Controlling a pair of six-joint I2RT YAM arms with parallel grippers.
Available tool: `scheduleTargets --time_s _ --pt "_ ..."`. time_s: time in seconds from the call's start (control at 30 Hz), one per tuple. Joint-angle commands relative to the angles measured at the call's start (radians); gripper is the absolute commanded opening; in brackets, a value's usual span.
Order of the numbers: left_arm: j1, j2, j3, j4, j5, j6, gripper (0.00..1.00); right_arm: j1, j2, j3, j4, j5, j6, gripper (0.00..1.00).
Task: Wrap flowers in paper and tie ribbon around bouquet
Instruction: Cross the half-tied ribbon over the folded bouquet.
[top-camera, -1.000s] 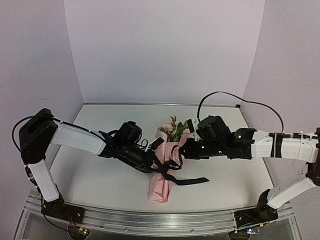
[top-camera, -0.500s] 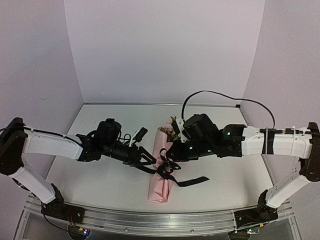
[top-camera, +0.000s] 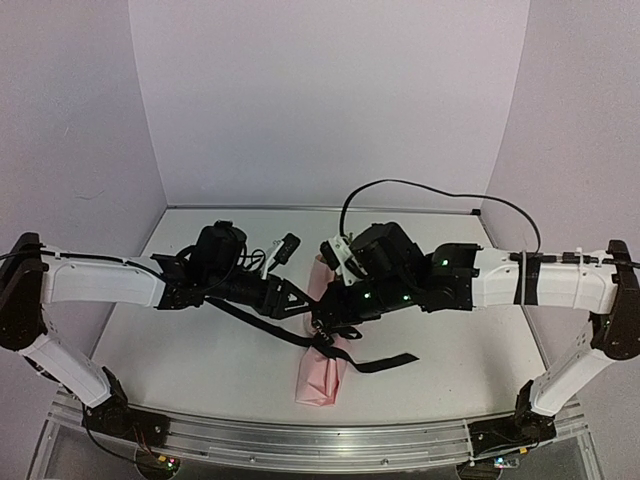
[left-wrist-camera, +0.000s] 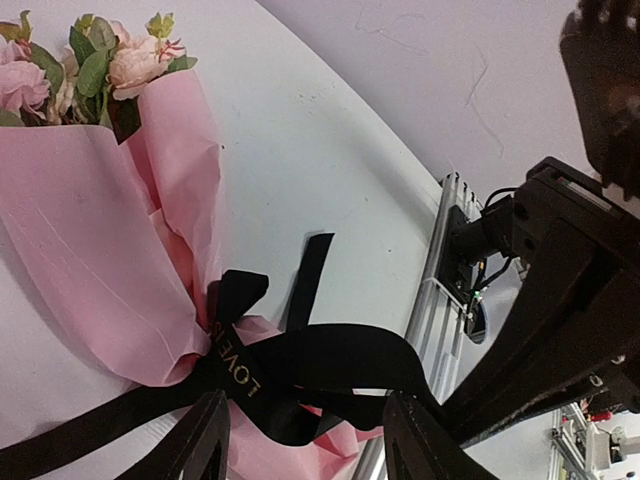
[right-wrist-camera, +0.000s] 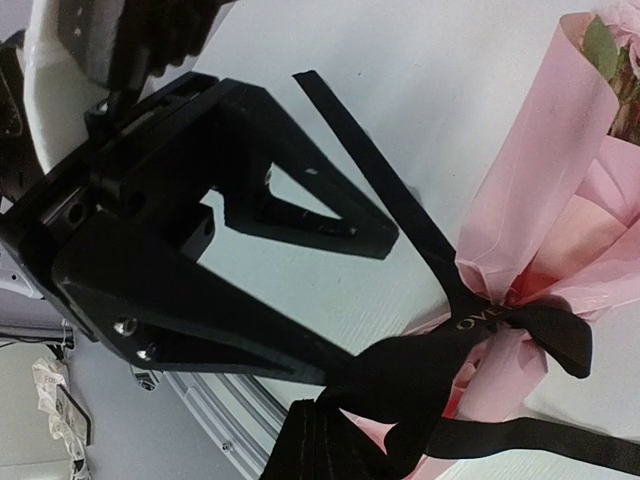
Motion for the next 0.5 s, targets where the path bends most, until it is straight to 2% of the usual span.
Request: scheduleTargets --time_s 0.0,0.17,0.27,0.47 --pt "-0.001 0.021 0.062 -0.046 -0.056 0.087 0.54 0.006 0.015 0.045 0.004 -0.020 -0.017 0.00" --pt "-0.001 0.025 0.047 -0.003 -0.001 0.088 0.50 0.006 0.013 0.043 -0.014 0.020 -0.017 0.00" --pt "-0.001 -0.001 0.024 -0.026 -0.032 0.084 0.48 0.006 0.005 0.048 -0.060 0.084 -0.016 0.00" --pt "-0.001 -0.161 -0.131 0.010 -0.026 0.067 0.49 0.011 0.052 0.118 -0.099 0.053 0.005 0.00"
